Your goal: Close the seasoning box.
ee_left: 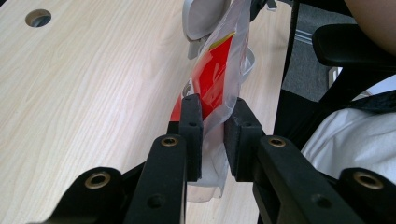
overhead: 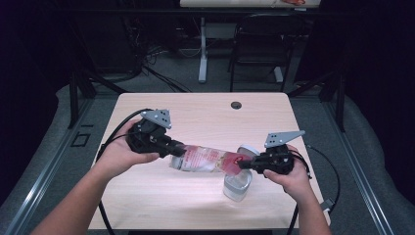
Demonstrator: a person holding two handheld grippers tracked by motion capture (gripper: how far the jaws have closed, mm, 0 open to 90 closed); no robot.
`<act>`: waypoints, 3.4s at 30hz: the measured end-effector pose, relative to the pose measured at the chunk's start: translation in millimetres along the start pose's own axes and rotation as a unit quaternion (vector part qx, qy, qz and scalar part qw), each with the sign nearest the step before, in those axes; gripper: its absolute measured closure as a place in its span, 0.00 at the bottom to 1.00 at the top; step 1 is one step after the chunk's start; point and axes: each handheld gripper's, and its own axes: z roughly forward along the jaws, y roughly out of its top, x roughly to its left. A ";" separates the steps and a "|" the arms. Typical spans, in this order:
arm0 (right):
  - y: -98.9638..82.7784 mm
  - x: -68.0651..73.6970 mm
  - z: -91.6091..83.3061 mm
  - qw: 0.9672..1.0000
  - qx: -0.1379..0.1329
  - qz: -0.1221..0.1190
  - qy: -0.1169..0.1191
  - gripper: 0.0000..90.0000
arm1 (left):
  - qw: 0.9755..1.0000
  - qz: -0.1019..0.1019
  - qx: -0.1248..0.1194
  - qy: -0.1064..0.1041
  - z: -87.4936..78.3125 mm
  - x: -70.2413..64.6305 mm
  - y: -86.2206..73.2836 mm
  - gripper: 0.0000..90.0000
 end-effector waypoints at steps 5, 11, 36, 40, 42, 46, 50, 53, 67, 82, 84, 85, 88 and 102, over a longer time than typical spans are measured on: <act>0.2 -0.3 -0.5 1.000 0.004 -0.003 -0.003 0.97 | 1.000 0.002 0.000 -0.001 -0.1 -0.2 0.9 0.87; 0.2 0.3 -0.6 1.000 0.006 -0.004 -0.006 0.97 | 1.000 0.002 0.001 0.000 -0.2 -1.0 2.5 0.87; -0.3 0.9 -0.7 1.000 0.005 -0.004 -0.004 0.98 | 1.000 0.006 -0.003 0.000 0.2 -2.0 6.4 0.88; -0.5 1.0 -1.6 1.000 0.005 -0.003 -0.003 0.98 | 1.000 0.006 -0.002 -0.001 0.1 -2.1 7.2 0.88; -0.6 1.2 -2.4 1.000 0.005 -0.002 -0.002 0.98 | 1.000 0.005 -0.002 -0.001 0.1 -1.9 7.7 0.88; -1.1 1.5 -3.2 1.000 0.001 0.000 0.002 0.98 | 1.000 0.005 -0.002 -0.002 0.3 -1.6 8.2 0.88; -1.3 1.2 -4.5 1.000 0.003 0.002 0.005 0.99 | 1.000 0.005 -0.004 -0.002 0.9 -1.2 8.9 0.89; -1.5 1.6 -5.1 1.000 0.002 0.007 0.008 0.99 | 1.000 0.004 -0.004 -0.003 0.9 -0.7 9.0 0.89; -3.0 2.8 -9.0 1.000 0.001 0.011 0.008 0.99 | 1.000 0.007 -0.006 -0.006 1.9 -1.1 12.6 0.89; -3.4 1.1 -10.0 1.000 -0.004 0.011 -0.005 0.99 | 1.000 0.007 -0.006 -0.006 3.4 -0.2 15.2 0.90; -3.6 1.0 -10.1 1.000 -0.007 0.010 -0.007 0.99 | 1.000 0.006 -0.008 -0.006 3.6 0.1 15.4 0.90; -3.8 0.7 -10.4 1.000 -0.008 0.010 -0.005 0.99 | 1.000 0.007 -0.008 -0.007 3.6 0.2 15.5 0.90; -4.0 0.4 -10.7 1.000 -0.007 0.011 -0.003 0.99 | 1.000 0.007 -0.007 -0.006 3.7 0.0 16.2 0.90; -3.0 2.7 -7.8 1.000 -0.005 0.010 0.011 0.99 | 1.000 0.006 -0.008 -0.003 -1.6 -0.6 14.2 0.90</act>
